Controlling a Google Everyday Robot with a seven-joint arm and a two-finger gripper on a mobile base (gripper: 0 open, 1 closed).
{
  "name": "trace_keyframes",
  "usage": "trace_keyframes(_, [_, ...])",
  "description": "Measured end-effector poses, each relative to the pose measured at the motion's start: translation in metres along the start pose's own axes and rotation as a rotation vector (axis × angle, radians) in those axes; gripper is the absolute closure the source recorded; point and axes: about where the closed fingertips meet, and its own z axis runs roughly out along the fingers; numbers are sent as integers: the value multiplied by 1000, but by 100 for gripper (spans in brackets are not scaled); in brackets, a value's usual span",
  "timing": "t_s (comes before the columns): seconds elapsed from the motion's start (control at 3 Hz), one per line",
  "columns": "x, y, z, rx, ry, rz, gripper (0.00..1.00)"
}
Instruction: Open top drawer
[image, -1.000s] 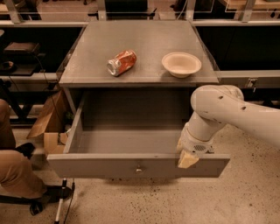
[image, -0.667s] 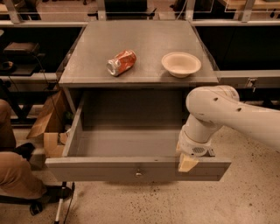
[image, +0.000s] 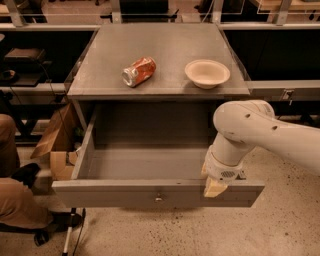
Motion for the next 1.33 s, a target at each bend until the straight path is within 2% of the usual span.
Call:
trace_keyframes(0.67, [5, 10, 2, -13, -1, 2, 15])
trace_keyframes(1.0, [10, 21, 5, -25, -2, 2, 14])
trace_keyframes(1.33, [13, 28, 7, -34, -1, 1, 36])
